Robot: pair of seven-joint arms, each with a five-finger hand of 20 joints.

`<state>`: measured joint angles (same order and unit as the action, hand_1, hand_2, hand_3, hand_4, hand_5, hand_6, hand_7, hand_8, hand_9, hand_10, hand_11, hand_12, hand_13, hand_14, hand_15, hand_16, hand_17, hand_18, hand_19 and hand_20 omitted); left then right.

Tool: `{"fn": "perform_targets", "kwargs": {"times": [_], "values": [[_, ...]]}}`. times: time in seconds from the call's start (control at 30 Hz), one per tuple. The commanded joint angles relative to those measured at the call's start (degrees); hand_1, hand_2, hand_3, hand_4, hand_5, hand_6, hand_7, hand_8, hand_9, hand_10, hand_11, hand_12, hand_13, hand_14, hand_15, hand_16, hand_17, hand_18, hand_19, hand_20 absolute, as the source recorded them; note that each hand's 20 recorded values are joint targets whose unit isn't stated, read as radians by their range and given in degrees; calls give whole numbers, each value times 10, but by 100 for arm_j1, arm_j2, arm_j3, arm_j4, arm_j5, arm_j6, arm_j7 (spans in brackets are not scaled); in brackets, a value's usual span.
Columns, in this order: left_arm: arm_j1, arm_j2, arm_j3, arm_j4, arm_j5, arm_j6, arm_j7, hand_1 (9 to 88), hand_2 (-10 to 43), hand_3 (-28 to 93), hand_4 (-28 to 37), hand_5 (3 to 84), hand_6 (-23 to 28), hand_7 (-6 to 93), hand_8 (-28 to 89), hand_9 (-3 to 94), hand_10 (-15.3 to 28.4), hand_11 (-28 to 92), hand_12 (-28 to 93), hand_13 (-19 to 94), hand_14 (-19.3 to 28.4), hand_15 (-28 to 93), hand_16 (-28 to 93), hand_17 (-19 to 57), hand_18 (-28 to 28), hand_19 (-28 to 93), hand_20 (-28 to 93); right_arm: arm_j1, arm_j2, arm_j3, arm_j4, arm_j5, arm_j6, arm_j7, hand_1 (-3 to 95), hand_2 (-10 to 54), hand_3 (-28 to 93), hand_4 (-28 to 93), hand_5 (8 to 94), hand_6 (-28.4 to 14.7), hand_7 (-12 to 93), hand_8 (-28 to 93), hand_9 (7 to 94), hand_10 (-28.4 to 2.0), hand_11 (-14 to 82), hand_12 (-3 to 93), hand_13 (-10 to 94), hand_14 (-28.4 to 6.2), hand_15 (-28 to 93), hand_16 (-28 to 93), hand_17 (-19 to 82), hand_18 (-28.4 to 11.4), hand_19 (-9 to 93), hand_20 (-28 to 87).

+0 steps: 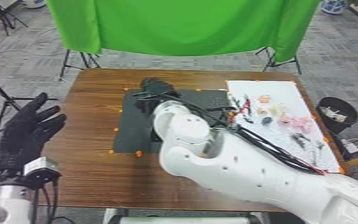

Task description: Arrange flowers

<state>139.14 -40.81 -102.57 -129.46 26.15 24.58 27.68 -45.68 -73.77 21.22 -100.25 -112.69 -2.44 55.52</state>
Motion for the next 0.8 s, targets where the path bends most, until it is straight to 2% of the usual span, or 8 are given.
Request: {"fn": "perform_targets", "kwargs": {"times": [0.03, 0.17, 0.23, 0.37, 0.43, 0.47, 0.67, 0.8], "values": [[-624, -232, 137, 92, 317, -267, -394, 296, 64, 635, -210, 342, 79, 94, -77, 311, 186, 268, 112, 203, 255, 529, -109, -70, 254, 503, 56, 111, -195, -334, 460, 185, 307, 159, 479, -6, 812, -125, 695, -47, 486, 249, 799, -132, 555, 331, 828, -76, 783, 208, 629, -147, 932, 456], [-777, -370, 143, 121, 425, -359, -526, 296, 64, 634, -210, 342, 79, 95, -77, 311, 186, 268, 112, 203, 255, 530, -110, -70, 254, 504, 56, 50, -258, -346, 569, 354, 241, 227, 481, -4, 811, -139, 689, -45, 500, 237, 796, -132, 557, 328, 826, -75, 782, 211, 627, -145, 932, 450], [-760, -310, 195, 123, 376, -307, -428, 296, 64, 634, -210, 342, 78, 95, -77, 311, 186, 268, 113, 203, 255, 530, -110, -70, 254, 504, 57, -12, -320, -344, 624, 358, 169, 215, 482, -3, 811, -143, 686, -44, 503, 233, 794, -131, 556, 327, 824, -75, 780, 211, 624, -145, 932, 447], [-1268, -493, 355, 282, 599, -580, -875, 295, 64, 635, -209, 342, 78, 95, -77, 311, 187, 268, 112, 203, 255, 530, -110, -70, 254, 504, 57, -56, -293, -410, 585, 497, 198, 379, 483, -1, 809, -149, 684, -44, 506, 226, 793, -131, 556, 327, 821, -76, 778, 212, 622, -143, 932, 438], [-1542, -631, 432, 371, 783, -743, -1201, 296, 64, 635, -210, 342, 78, 96, -77, 311, 186, 267, 112, 203, 255, 530, -110, -70, 254, 504, 57, -137, -302, -395, 611, 527, 169, 490, 483, -1, 808, -150, 682, -42, 507, 222, 792, -131, 555, 325, 820, -76, 778, 212, 621, -144, 932, 435], [-1573, -665, 445, 370, 807, -753, -1271, 297, 64, 634, -210, 342, 78, 96, -77, 311, 186, 267, 112, 203, 255, 530, -110, -70, 254, 504, 57, -206, -315, -354, 624, 553, 97, 485, 485, -1, 807, -153, 682, -41, 507, 219, 792, -132, 555, 325, 819, -77, 777, 212, 620, -143, 932, 432], [-1763, -665, 541, 431, 813, -828, -1298, 297, 64, 635, -209, 342, 79, 95, -77, 311, 186, 269, 113, 202, 255, 530, -110, -70, 254, 504, 57, -203, -283, -404, 748, 831, -21, 488, 489, 0, 798, -160, 678, -38, 505, 205, 790, -131, 552, 320, 815, -76, 771, 211, 613, -143, 932, 411], [-1650, -653, 500, 399, 782, -778, -1246, 297, 64, 634, -209, 341, 79, 94, -77, 310, 187, 268, 112, 203, 255, 531, -110, -70, 254, 504, 57, -301, -300, -355, 737, 828, -199, 473, 491, -2, 793, -161, 679, -37, 505, 194, 789, -131, 547, 318, 811, -75, 766, 211, 606, -143, 932, 399]]}}
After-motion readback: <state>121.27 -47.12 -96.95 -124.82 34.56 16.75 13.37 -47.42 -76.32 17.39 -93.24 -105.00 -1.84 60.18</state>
